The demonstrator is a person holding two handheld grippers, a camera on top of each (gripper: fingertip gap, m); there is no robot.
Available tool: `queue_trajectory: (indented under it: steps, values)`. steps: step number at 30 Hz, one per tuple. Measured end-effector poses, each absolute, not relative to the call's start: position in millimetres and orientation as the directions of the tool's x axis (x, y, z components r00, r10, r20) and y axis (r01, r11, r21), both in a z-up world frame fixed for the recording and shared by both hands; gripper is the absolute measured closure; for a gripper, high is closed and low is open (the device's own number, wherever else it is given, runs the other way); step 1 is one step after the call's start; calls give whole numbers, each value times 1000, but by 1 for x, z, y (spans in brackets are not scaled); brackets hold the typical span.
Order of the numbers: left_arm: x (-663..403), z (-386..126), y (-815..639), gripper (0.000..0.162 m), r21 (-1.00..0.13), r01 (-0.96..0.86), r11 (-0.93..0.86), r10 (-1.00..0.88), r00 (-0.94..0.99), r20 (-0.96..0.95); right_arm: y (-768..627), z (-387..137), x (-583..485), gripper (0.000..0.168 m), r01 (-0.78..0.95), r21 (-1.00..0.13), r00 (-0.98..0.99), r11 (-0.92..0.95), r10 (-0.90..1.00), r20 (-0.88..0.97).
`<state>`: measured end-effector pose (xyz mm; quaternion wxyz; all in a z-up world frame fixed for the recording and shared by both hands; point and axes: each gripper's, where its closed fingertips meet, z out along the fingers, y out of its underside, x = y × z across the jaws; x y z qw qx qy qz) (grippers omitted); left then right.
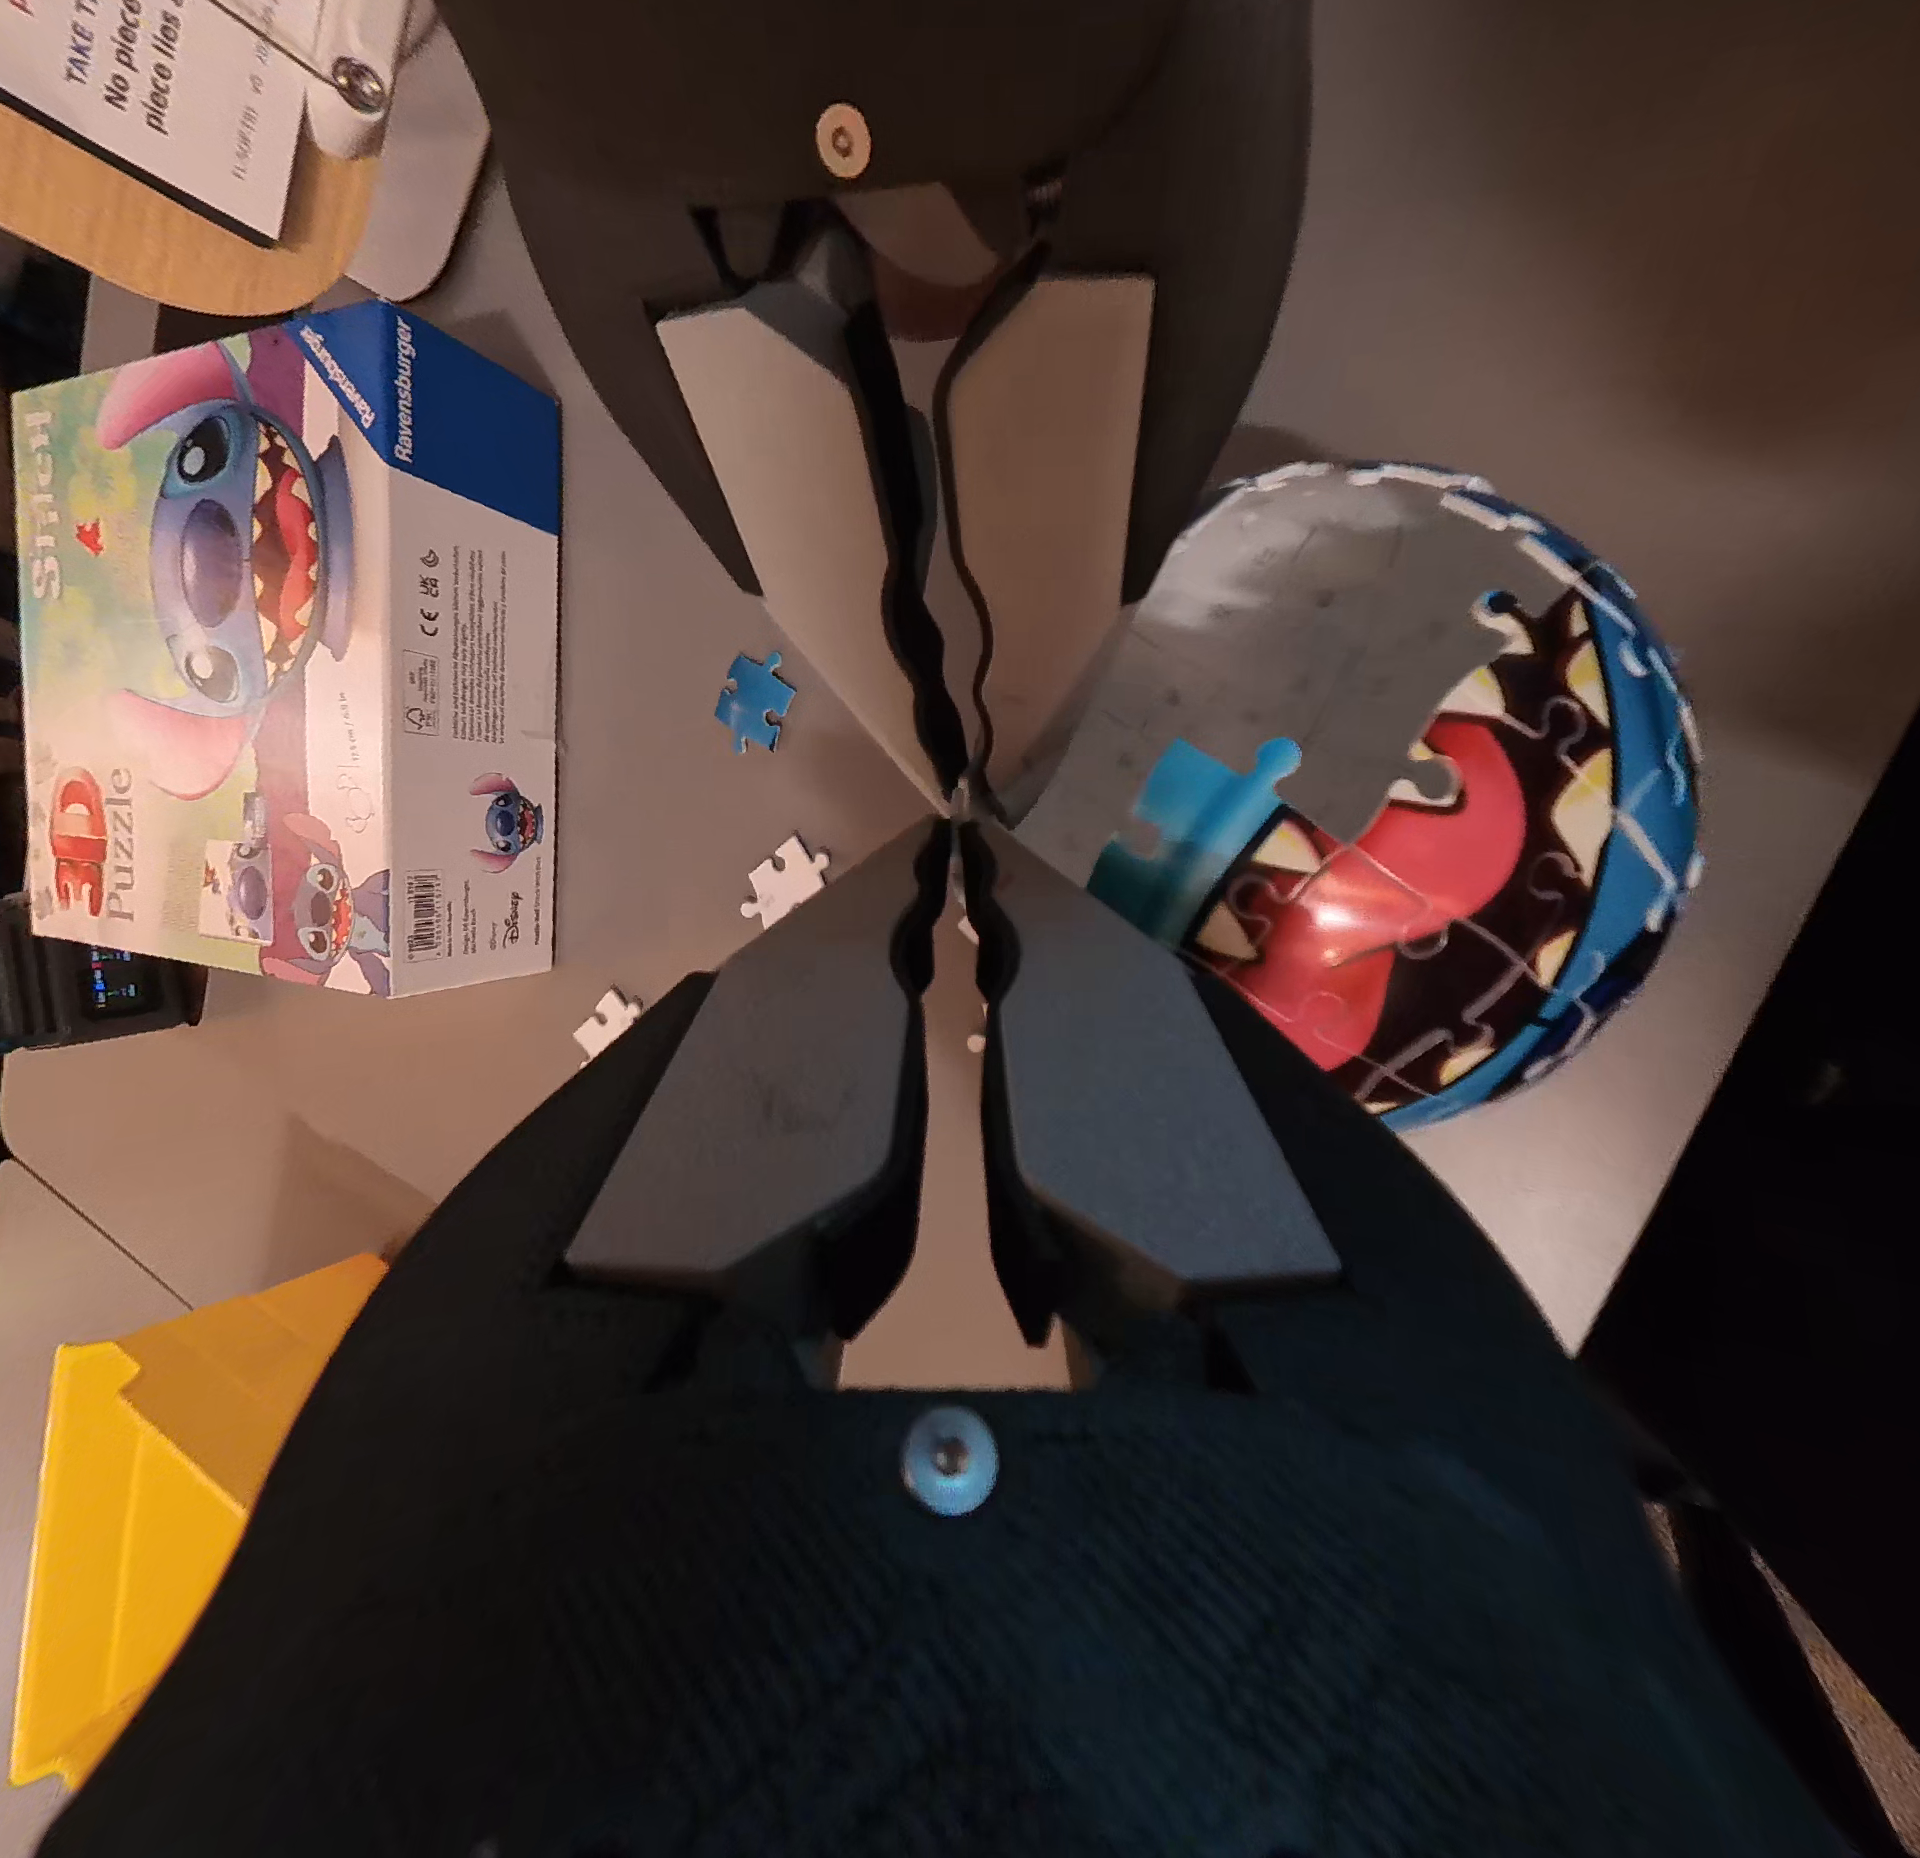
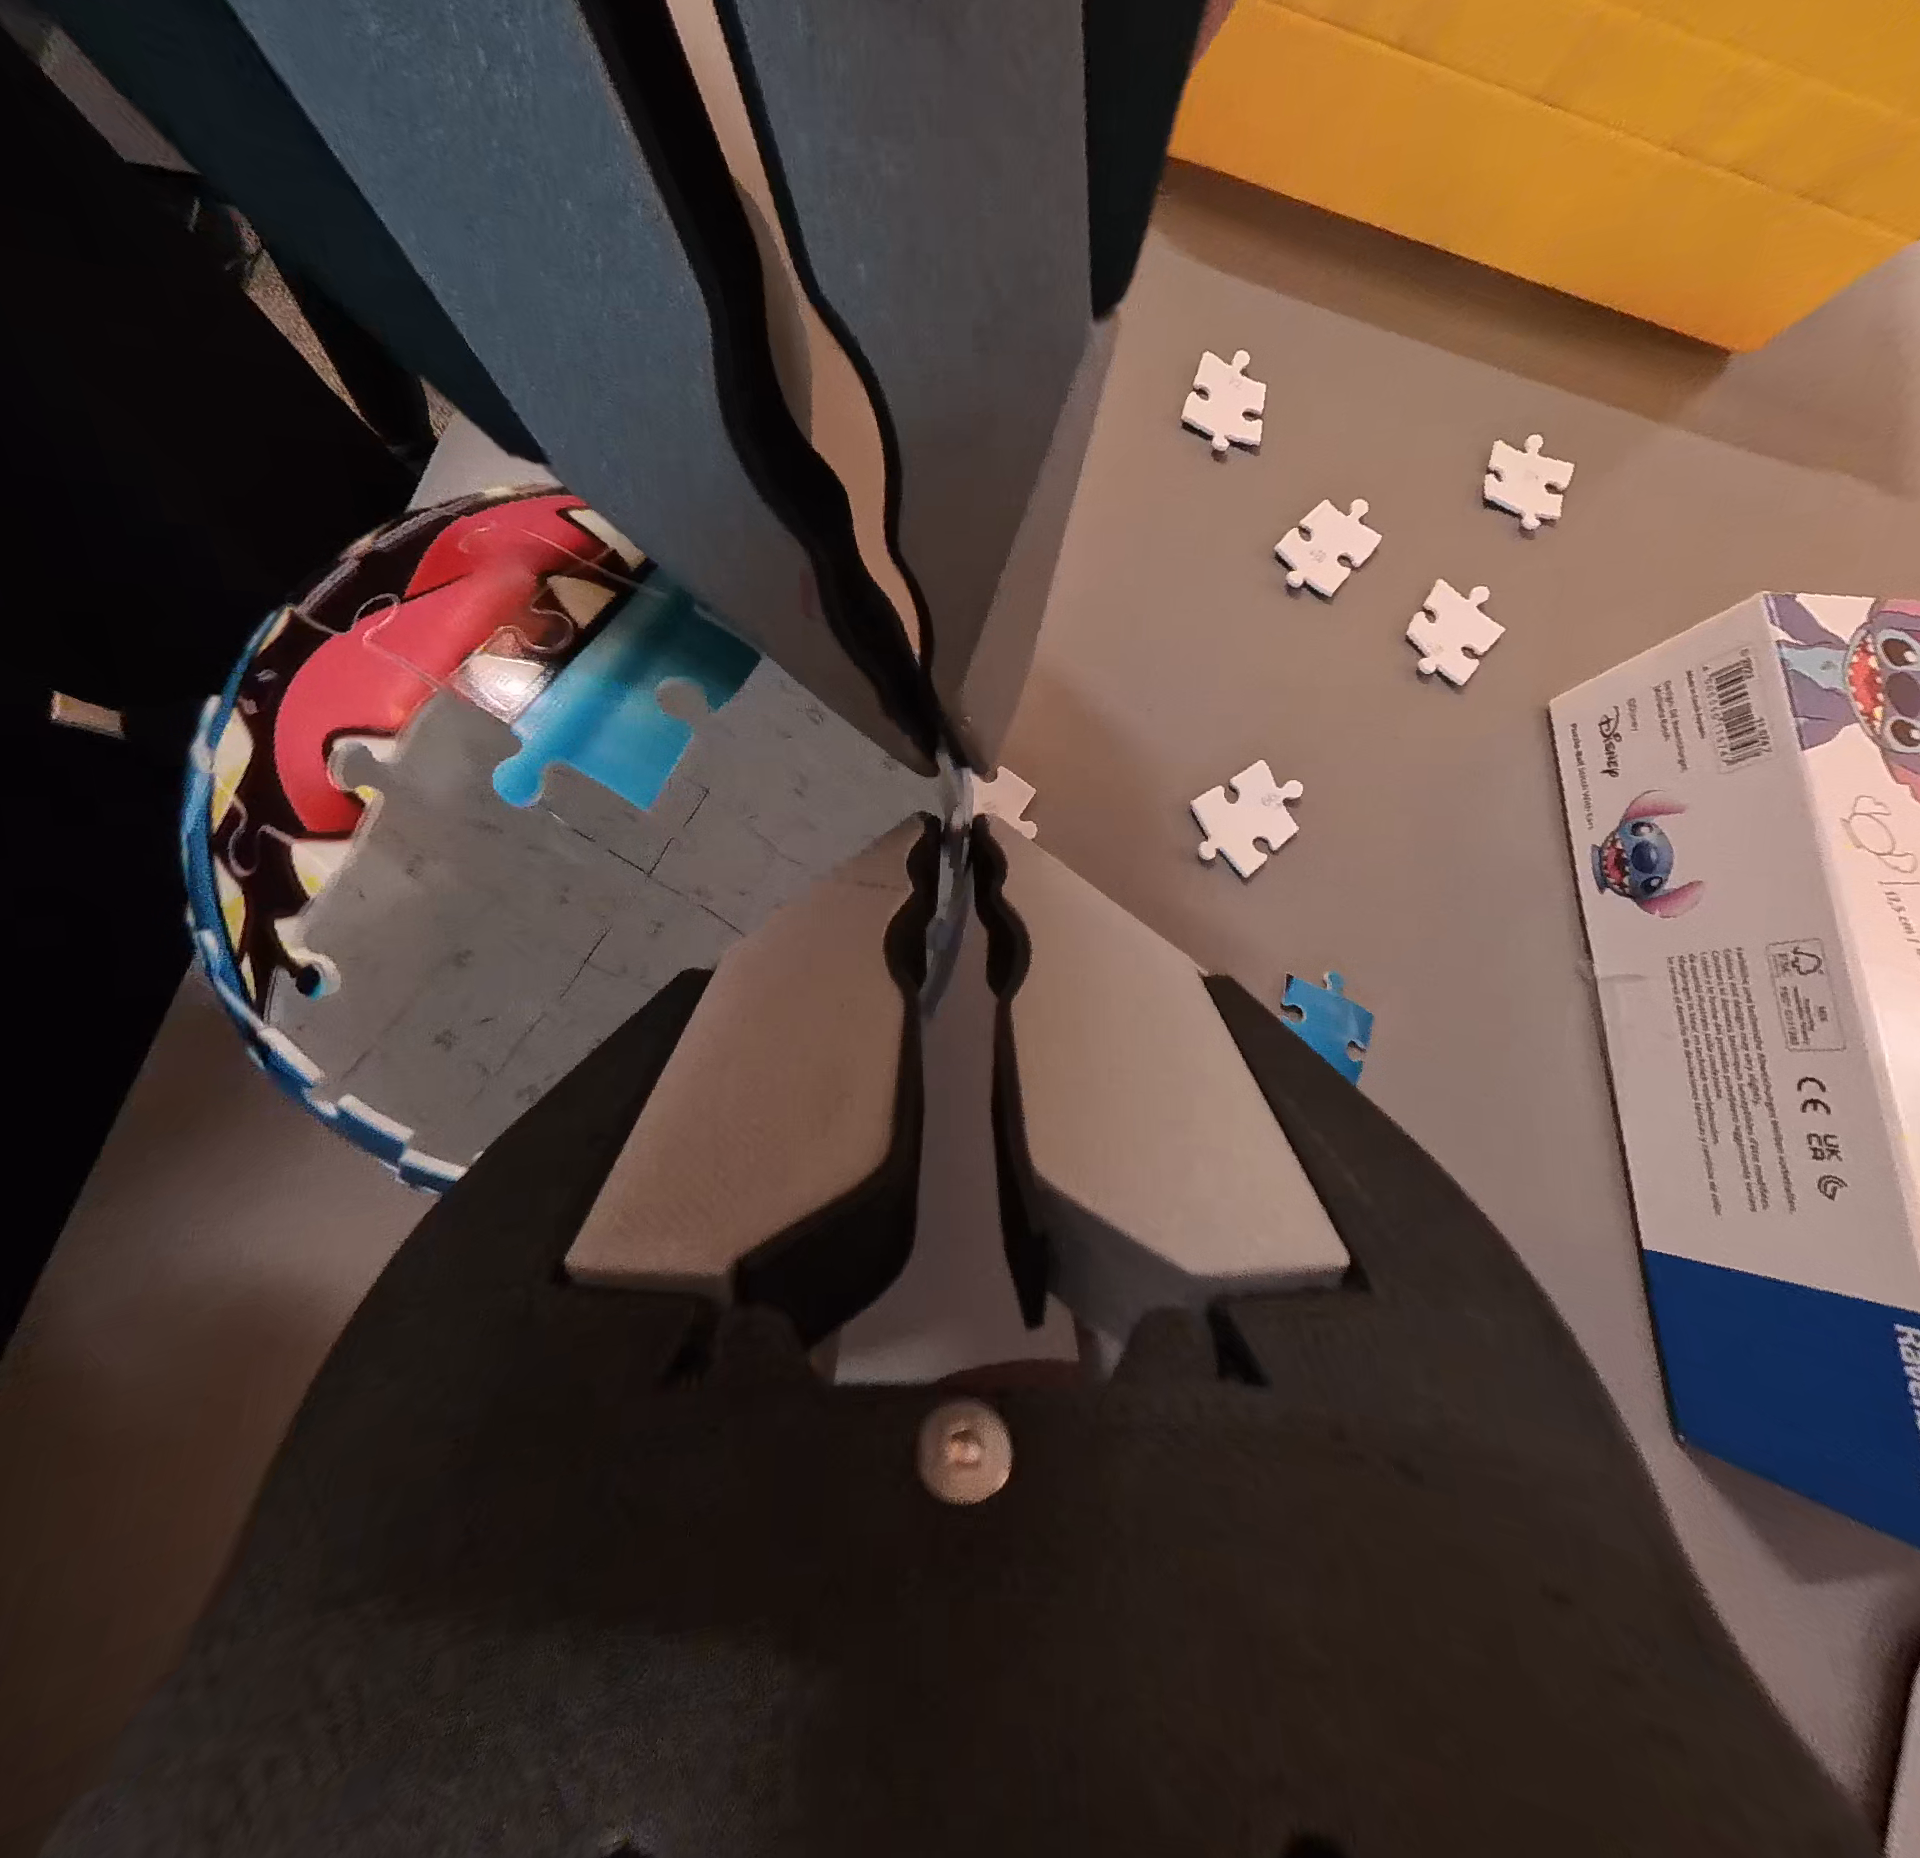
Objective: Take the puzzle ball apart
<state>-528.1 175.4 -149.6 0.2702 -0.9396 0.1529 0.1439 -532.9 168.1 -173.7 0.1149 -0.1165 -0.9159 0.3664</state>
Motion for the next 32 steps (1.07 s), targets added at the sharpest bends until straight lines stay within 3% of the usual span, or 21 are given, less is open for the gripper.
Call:
queue_trajectory:
  steps: [18, 32]
  values:
    - [-528, -152, 177, 161, -517, -306, -799, -224, 950, -216, 170, -174, -535, 167, 146, -704, -946, 695, 306, 106]
    - [-532, -154, 177, 162, -504, -313, -805, -219, 946, -238, 176, -157, -533, 162, 179, -760, -949, 625, 314, 35]
